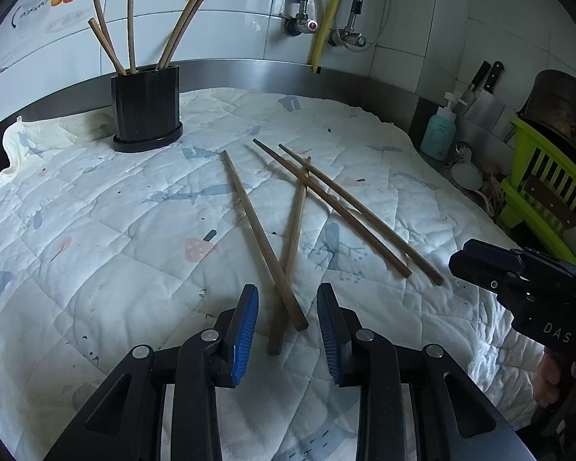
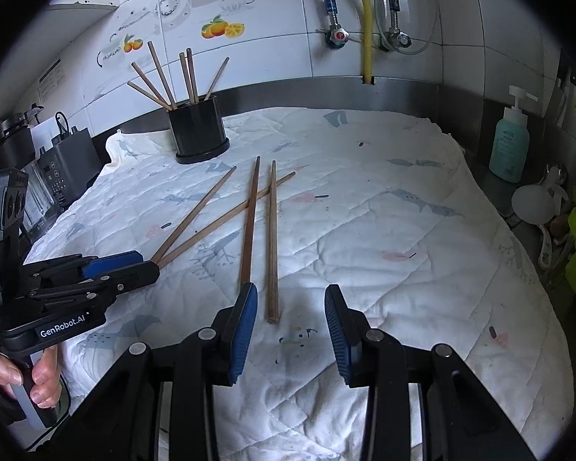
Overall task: Organize utensils
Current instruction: 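Move both tools to the pile and close the left tool on a chopstick, then close the right tool on a chopstick while the left tool holds its own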
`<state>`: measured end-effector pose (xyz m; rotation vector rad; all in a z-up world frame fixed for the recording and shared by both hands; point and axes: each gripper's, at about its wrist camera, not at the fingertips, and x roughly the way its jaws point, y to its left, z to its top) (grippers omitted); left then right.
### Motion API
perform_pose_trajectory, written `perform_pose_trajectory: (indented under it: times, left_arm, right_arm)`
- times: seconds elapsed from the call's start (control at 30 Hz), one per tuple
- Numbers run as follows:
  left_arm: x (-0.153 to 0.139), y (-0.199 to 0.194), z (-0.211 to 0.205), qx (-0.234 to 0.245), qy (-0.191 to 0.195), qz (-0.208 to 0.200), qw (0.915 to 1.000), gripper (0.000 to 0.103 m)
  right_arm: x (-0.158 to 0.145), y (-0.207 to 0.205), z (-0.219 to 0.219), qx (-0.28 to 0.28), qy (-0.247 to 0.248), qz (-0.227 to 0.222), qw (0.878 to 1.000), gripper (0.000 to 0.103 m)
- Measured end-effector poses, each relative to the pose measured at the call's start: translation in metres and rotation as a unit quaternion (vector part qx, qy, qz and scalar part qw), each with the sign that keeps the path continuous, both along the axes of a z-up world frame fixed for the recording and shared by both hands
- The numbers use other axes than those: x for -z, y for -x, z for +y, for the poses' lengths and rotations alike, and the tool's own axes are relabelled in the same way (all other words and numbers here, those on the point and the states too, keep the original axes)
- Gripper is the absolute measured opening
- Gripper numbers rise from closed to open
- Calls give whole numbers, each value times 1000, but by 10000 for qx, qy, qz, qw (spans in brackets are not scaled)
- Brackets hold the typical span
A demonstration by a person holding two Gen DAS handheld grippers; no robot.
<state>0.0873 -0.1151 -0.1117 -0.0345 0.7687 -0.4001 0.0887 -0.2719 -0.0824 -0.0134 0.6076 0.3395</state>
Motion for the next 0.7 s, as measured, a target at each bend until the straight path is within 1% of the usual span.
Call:
perform_pose_trajectory:
  times: [0.07,0.33,0.47,0.57,0.7]
  left_arm:
    - [2,-3,0,-26,16,25,10000,31]
    - [7,-9,-2,-86,1,-15,10000,16]
    - [8,-9,0,-112,50,-38,9999,14]
    - [7,-9,3,-112,101,-33,9999,10]
    - [3,-9,8,-151,185,-42,9997,9]
  right_arm:
    - [1,-1,0,-21,-59,11,10000,40]
    - [7,-6,4,-92,-169,82,9998,40]
    - [8,-9,5,-114,-185,107,9997,40]
    - [8,-10,5,-131,-223,114,9996,40]
    - [9,-13,5,-135,-274,135,9994,40]
